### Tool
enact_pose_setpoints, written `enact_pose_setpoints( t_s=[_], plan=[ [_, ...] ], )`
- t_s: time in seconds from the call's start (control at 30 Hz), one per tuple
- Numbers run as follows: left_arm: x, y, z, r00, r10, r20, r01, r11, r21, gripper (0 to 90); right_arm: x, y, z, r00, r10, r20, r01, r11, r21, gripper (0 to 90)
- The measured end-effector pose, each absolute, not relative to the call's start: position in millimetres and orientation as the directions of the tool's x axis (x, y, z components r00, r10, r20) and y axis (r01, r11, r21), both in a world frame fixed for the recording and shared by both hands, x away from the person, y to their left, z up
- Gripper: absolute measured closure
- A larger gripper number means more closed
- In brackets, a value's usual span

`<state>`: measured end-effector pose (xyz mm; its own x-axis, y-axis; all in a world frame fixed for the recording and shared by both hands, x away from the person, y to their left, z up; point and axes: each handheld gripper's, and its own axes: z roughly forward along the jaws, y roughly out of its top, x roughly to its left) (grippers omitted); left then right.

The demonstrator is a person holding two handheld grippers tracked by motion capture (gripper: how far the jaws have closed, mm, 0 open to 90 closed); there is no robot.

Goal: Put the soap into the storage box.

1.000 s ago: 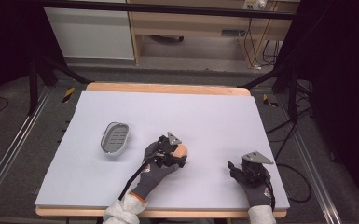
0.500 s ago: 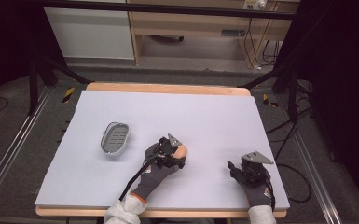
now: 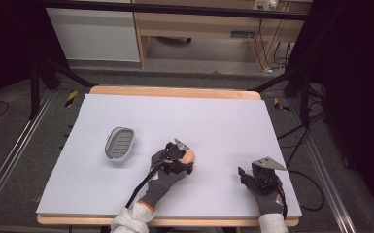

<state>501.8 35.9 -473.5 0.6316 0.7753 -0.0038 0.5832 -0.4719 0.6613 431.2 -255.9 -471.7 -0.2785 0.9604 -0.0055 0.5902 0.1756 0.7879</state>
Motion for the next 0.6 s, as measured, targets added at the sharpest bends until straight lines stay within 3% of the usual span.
enact_pose_setpoints(
  t_s=[0.6],
  plan=[
    [488, 53, -445, 0.647, 0.762, -0.015, 0.548, -0.450, 0.705, 31.7, 431, -257, -472, -0.272, 0.962, -0.009, 0.595, 0.175, 0.784, 43.8]
  ],
)
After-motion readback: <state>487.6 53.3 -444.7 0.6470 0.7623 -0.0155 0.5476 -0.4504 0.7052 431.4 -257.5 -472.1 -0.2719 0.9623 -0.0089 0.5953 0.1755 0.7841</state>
